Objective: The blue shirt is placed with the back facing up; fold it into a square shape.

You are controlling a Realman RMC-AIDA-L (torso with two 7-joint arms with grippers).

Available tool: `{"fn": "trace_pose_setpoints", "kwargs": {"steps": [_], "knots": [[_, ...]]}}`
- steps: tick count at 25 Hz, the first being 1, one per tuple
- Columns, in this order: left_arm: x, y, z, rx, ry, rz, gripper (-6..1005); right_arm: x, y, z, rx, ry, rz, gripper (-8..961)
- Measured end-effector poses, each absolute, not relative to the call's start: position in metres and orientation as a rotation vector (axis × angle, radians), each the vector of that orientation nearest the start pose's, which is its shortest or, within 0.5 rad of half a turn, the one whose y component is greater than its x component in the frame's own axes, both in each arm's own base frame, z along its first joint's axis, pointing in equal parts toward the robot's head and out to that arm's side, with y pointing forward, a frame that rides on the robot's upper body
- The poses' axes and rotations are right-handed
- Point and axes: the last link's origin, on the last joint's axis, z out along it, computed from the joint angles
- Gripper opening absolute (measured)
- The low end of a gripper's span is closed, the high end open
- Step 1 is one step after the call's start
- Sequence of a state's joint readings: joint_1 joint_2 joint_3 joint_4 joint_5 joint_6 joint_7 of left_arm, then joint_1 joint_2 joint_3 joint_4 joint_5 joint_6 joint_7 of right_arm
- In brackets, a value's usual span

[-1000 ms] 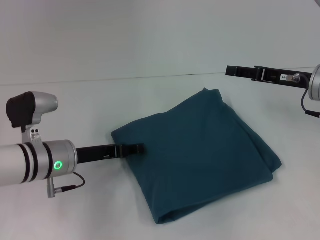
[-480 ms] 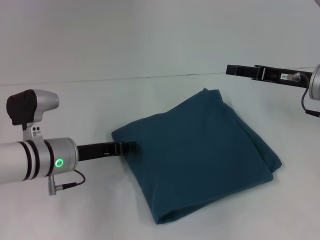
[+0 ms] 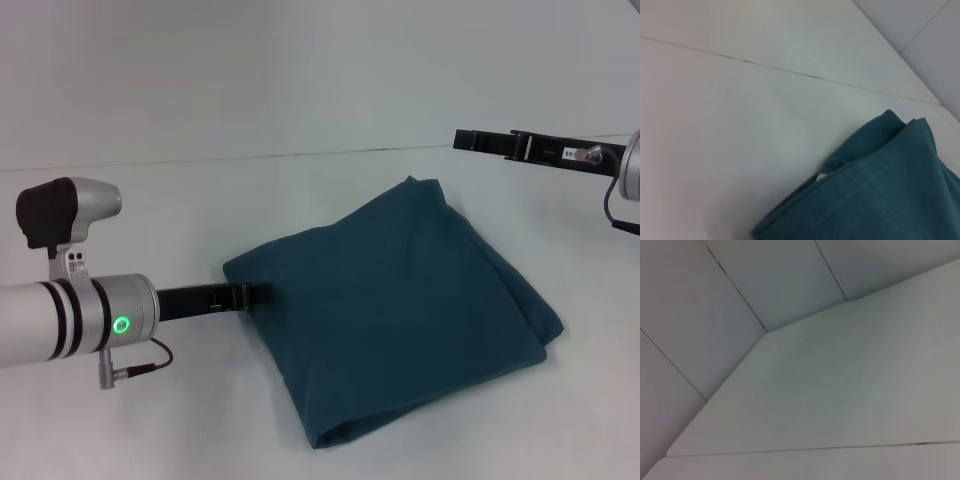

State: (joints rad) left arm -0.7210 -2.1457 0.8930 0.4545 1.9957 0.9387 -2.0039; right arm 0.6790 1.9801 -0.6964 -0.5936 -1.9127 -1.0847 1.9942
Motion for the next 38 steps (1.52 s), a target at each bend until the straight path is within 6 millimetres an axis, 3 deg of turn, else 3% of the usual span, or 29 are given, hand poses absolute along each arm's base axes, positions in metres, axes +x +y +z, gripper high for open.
{"fn": "trace_pose_setpoints", "kwargs": {"steps": [14,22,30,36,38], "knots": [[-0.242,0.397,-0.070,-2.303,-1.405,-0.503,20,0.263,0.428,0.049,-2.125,1.282,0.740,649],[-0.255,0.401,-0.053,-2.171,-1.536,-0.552,24,0.264,0.427,0.049,-2.124,1.283,0.738,650],[-0.262,0.396,-0.059,-2.146,-1.604,-0.524,430,0.261,0.429,0.048,-2.130,1.277,0.742,650],[-0.259,0.388,-0.060,-2.213,-1.638,-0.498,651,0.261,0.428,0.049,-2.133,1.277,0.743,650],[-0.260,0.387,-0.059,-2.214,-1.650,-0.494,672,0.261,0.428,0.049,-2.133,1.278,0.742,650]]}}
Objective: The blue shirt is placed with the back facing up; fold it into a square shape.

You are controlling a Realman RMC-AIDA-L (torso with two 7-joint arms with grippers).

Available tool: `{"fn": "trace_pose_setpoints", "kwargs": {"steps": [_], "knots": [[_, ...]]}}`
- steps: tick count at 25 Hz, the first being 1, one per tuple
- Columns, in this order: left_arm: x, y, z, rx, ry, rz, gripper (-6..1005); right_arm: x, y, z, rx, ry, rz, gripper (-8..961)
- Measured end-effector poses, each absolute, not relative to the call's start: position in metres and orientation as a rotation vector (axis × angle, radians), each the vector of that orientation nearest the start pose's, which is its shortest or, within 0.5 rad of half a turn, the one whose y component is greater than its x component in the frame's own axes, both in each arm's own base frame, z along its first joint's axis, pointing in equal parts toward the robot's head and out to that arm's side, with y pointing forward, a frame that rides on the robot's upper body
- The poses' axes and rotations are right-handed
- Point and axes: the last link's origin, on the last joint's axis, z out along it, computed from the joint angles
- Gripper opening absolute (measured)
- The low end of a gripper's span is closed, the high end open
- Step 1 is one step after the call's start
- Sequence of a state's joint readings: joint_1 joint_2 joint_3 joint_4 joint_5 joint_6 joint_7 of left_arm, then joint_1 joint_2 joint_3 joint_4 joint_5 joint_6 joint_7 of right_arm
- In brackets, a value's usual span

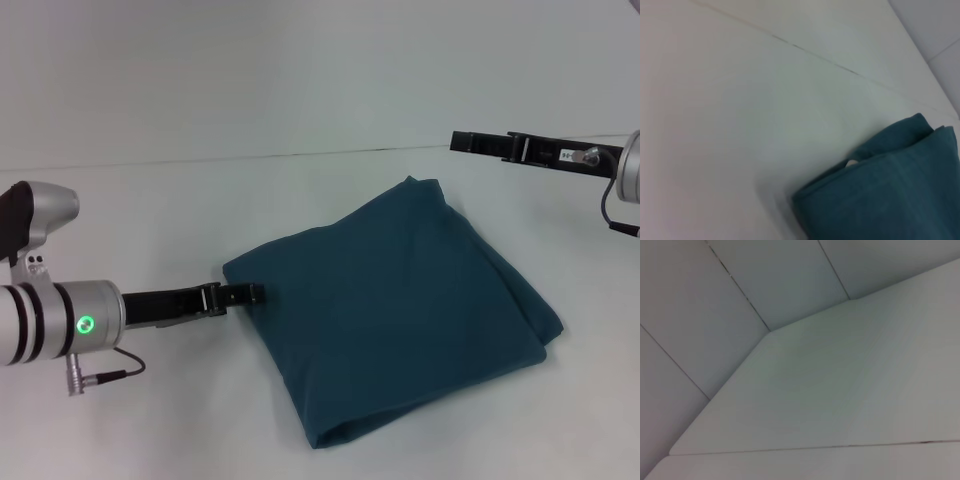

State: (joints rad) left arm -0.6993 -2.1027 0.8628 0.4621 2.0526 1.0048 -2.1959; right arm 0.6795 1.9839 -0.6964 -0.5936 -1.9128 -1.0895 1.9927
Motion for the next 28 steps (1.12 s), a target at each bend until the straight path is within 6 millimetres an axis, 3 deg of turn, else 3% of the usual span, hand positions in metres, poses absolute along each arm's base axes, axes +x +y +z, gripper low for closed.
{"fn": "trace_pose_setpoints", "kwargs": {"steps": [9,28], "knots": [[-0.256,0.380,-0.067,-2.247,-1.710,-0.449,767,0.263,0.427,0.050,-2.133,1.280,0.740,649],[-0.232,0.378,-0.080,-2.367,-1.702,-0.433,758,0.261,0.429,0.051,-2.136,1.273,0.741,650]]}}
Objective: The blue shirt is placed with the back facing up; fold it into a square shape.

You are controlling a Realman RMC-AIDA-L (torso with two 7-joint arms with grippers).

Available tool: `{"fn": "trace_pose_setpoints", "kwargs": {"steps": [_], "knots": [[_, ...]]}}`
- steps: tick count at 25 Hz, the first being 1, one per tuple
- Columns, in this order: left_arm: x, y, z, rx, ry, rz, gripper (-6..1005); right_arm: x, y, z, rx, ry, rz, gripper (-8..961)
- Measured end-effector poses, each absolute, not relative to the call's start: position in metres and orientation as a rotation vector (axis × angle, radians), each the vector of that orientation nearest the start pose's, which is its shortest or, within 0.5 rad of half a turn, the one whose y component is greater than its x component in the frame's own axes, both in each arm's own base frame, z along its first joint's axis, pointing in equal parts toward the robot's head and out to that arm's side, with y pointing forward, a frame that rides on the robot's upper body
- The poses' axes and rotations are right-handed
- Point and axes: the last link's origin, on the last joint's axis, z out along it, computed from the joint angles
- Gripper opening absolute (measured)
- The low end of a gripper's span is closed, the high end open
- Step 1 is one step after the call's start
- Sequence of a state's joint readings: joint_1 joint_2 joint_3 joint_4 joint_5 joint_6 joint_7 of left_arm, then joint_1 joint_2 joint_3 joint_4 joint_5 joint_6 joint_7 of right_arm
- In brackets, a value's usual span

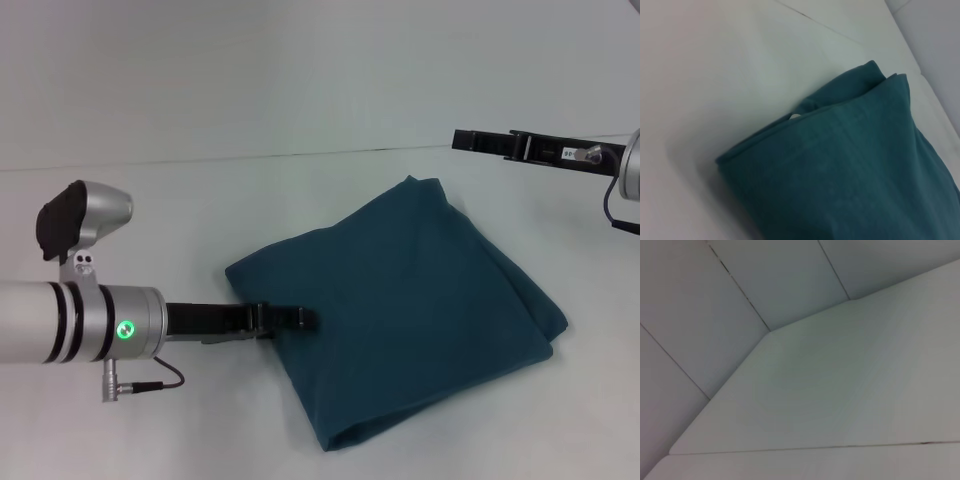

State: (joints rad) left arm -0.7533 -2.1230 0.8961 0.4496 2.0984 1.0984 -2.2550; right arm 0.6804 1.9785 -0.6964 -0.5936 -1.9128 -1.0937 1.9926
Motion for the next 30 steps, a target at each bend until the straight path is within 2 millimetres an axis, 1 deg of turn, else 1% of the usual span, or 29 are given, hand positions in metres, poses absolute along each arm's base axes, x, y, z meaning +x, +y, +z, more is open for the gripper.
{"fn": "trace_pose_setpoints", "kwargs": {"steps": [6,10,16,21,24,30], "knots": [[-0.2307,0.3801,-0.0831,-2.363,-1.675,-0.420,754,0.2606,0.4290,0.0517,-2.137,1.270,0.741,650],[-0.2309,0.3815,-0.0812,-2.370,-1.640,-0.422,751,0.2603,0.4292,0.0518,-2.137,1.269,0.742,650],[-0.2302,0.3834,-0.0787,-2.385,-1.594,-0.422,633,0.2617,0.4283,0.0519,-2.135,1.272,0.740,650],[-0.2271,0.3849,-0.0795,-2.400,-1.573,-0.420,436,0.2617,0.4283,0.0519,-2.134,1.272,0.741,649],[-0.2267,0.3850,-0.0798,-2.401,-1.573,-0.420,211,0.2610,0.4289,0.0520,-2.135,1.271,0.742,649],[-0.2267,0.3855,-0.0791,-2.400,-1.569,-0.421,107,0.2592,0.4299,0.0520,-2.138,1.267,0.744,649]]}}
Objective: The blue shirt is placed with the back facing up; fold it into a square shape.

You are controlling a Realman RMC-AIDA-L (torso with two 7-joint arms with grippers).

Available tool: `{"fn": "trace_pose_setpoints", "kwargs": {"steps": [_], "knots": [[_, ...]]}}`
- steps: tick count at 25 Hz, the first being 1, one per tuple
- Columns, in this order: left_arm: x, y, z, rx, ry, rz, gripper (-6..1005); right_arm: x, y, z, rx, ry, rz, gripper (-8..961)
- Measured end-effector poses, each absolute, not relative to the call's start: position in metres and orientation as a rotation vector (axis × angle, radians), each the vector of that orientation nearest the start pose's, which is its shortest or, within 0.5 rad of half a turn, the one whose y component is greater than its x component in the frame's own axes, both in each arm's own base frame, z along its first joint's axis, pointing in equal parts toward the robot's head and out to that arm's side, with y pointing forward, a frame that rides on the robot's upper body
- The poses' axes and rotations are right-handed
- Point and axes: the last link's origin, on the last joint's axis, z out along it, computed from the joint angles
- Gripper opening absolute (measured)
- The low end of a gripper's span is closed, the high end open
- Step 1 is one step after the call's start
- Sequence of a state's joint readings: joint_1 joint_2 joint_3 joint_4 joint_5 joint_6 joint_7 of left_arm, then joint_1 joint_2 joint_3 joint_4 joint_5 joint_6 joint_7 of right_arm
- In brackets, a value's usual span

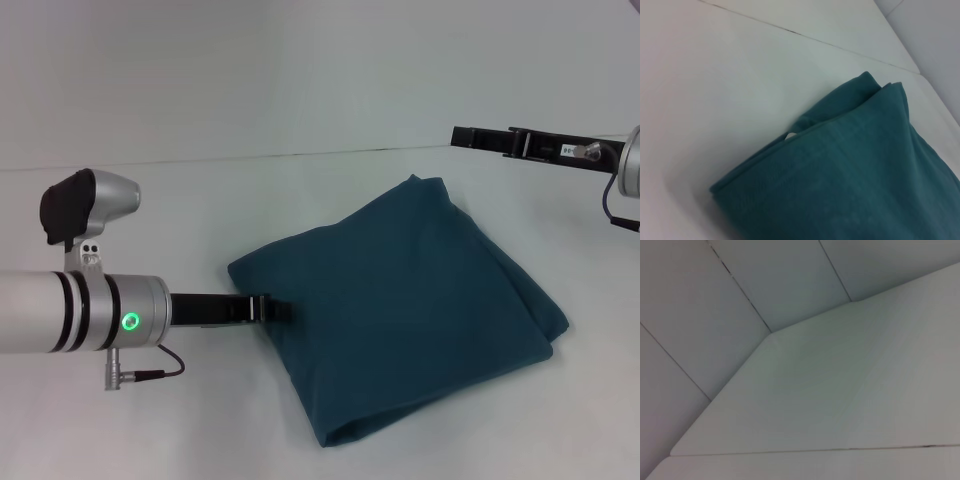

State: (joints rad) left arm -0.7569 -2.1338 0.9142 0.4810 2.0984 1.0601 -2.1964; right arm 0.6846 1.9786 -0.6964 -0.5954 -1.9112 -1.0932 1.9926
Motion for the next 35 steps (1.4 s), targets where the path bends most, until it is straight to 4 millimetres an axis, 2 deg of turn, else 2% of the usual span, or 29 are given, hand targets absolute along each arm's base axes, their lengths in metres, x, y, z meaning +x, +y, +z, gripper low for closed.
{"fn": "trace_pose_setpoints", "kwargs": {"steps": [5,35], "knots": [[-0.228,0.385,-0.079,-2.399,-1.564,-0.419,21,0.259,0.430,0.051,-2.139,1.267,0.746,649],[-0.233,0.390,-0.066,-2.369,-1.569,-0.437,28,0.265,0.426,0.051,-2.124,1.278,0.748,650]]}}
